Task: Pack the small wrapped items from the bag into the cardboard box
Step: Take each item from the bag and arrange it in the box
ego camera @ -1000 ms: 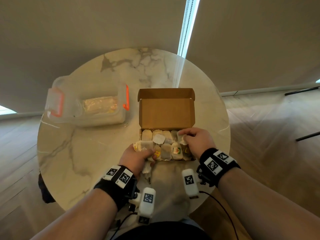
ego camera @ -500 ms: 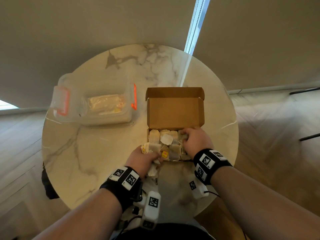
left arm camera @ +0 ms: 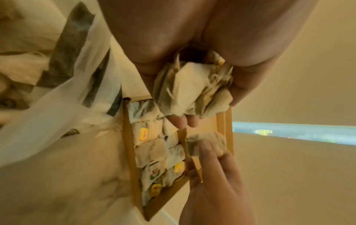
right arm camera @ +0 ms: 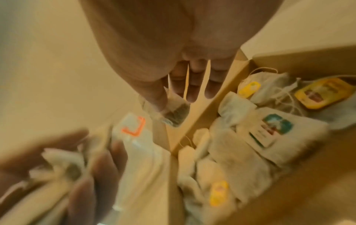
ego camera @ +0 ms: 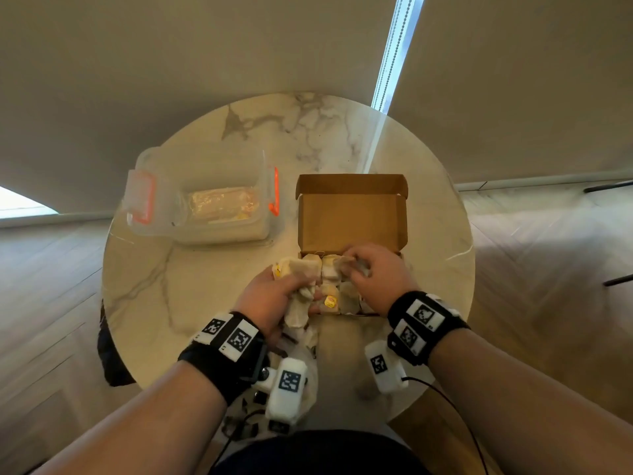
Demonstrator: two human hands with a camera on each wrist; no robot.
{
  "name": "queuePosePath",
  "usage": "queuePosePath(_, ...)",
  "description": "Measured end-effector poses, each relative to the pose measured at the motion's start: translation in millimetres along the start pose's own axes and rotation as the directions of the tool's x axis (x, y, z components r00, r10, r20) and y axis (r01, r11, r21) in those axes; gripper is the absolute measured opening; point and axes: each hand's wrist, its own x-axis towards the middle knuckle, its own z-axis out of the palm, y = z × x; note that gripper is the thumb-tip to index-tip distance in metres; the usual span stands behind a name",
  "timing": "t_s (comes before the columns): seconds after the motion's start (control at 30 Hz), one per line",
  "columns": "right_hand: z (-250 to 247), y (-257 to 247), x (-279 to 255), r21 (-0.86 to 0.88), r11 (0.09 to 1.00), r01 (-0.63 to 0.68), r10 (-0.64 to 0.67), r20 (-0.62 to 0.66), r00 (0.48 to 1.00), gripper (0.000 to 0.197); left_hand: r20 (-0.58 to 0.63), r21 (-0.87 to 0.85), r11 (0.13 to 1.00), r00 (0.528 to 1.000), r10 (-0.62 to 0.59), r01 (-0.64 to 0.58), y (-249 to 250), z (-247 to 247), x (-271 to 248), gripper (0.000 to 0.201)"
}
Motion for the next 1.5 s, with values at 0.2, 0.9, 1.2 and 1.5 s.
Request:
queuePosePath(0.2,-44.7,-24.0,-25.4,0.675,0.727,-0.126,0.09,0.088,0.992,0.012,-0.203,-0.104,0.99,0.977,0.069,-0.091,15.2,-15.2,-2.0,0.015)
queuePosePath(0.9,-27.6,-53.1,-59.3,0.742,0.624,-0.243,0.027,0.29,0.957,0.018,0.14,0.456,0.794,0.914,0.381,-0.402,28.3,28.7,-49.7,0.032)
queuePosePath(1.2,6.0,-55.2,-67.5,0.647,0.716,-0.263,0.189,0.183,0.965,0.018,0.113,0.441,0.847,0.954,0.277,-0.298,29.0,-3.3,-30.3,0.039)
queuePosePath(1.5,11.5,-7.0,-21.0,0.371,0.802,-0.469,0.559,-0.189,0.807,0.011,0.052,-0.023,0.999,0.998,-0.036,0.037,32.7,-32.4,-18.6,0.029)
